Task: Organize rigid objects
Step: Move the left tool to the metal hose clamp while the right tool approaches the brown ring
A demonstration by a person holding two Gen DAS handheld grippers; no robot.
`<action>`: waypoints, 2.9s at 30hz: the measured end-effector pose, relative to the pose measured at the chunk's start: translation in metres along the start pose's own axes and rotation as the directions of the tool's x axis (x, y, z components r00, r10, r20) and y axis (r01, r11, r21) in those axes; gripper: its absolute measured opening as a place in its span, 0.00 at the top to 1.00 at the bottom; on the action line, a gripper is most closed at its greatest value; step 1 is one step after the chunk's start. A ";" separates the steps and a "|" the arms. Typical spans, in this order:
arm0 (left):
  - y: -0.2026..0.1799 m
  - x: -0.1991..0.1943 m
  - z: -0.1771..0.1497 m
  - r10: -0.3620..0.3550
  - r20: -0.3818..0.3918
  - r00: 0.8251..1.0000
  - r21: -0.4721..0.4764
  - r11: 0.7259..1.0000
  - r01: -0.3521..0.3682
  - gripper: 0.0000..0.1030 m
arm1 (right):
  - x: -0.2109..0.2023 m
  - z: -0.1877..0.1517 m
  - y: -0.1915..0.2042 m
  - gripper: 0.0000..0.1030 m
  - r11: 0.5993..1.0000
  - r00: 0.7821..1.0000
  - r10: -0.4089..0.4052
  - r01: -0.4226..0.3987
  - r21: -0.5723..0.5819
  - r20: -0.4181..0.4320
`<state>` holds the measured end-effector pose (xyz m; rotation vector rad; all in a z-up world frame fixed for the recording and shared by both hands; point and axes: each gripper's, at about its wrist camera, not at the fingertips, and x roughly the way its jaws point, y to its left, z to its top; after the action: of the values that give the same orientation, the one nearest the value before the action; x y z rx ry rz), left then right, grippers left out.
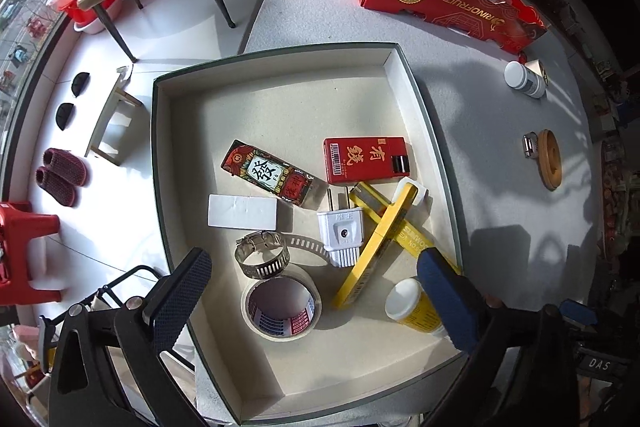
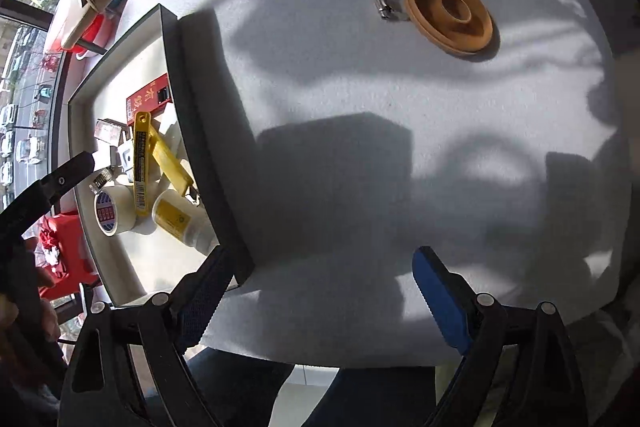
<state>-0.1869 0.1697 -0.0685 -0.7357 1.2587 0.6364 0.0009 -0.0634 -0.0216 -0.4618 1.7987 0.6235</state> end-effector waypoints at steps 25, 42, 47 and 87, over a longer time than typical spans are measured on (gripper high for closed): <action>-0.102 -0.004 -0.022 0.048 -0.110 0.993 -0.015 0.999 -0.050 0.00 | 0.012 0.205 -0.125 0.11 0.985 0.993 -0.084 0.070 0.161 0.087; -0.175 -0.002 -0.007 0.090 -0.105 0.990 0.027 0.996 -0.088 0.00 | 0.018 0.201 -0.186 0.01 0.991 0.995 -0.101 0.099 0.087 0.020; -0.199 0.009 0.015 0.112 -0.087 0.990 0.029 0.994 -0.110 0.00 | 0.026 0.208 -0.177 0.01 0.996 0.996 -0.094 0.094 -0.006 0.001; -0.302 0.138 0.080 0.114 0.011 0.993 0.127 0.985 -0.114 0.00 | 0.025 0.217 -0.109 0.01 0.912 0.995 -0.019 0.059 -0.405 0.102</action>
<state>0.1226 0.0494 -0.1497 -0.5599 1.3318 0.6436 0.2199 -0.0147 -0.1173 -0.7354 1.5622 0.9845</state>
